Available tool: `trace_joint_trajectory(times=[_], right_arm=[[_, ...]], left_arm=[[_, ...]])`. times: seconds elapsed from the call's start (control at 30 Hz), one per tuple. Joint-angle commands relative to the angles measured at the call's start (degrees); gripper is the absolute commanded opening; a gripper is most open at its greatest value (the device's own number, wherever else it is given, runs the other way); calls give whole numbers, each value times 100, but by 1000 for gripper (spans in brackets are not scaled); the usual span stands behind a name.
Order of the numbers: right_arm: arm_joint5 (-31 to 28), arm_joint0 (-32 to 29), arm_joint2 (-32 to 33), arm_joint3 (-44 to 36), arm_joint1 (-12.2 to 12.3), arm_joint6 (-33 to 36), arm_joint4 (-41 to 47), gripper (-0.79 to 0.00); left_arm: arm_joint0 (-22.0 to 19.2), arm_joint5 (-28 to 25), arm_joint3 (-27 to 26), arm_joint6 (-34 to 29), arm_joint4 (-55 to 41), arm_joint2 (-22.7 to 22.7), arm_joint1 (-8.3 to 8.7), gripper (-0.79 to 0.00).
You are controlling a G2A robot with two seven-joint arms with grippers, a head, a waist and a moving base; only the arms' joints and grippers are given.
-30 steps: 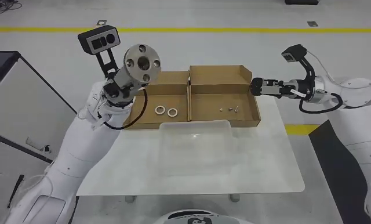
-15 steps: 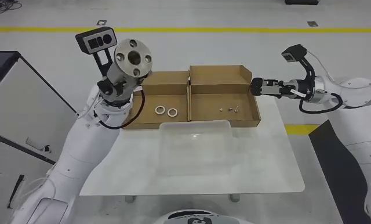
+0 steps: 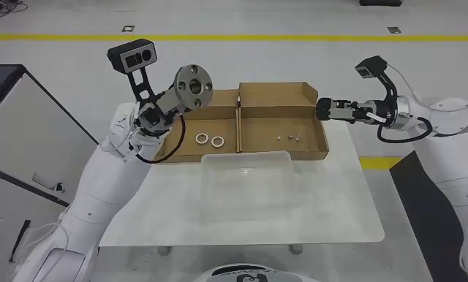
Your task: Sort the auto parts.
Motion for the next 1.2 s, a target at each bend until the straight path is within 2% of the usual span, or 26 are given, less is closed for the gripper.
trace_joint_trajectory(times=[0.0,0.1,0.67,0.8,1.03,1.17], right_arm=[[0,0,0,0,0,0,0,0],[0,0,0,0,0,0,0,0],[0,0,0,0,0,0,0,0],[0,0,0,0,0,0,0,0],[0,0,0,0,0,0,0,0],[0,0,0,0,0,0,0,0]], left_arm=[[14,6,-51,-6,-397,-11,-15,-785],[38,74,-152,-74,-746,-60,-41,-785],[26,205,-193,-157,-661,-152,-50,-785],[103,504,-291,-53,-281,-286,-53,-785],[228,1222,-55,201,897,-454,-41,-785],[117,1470,117,373,1378,-480,-63,-785]])
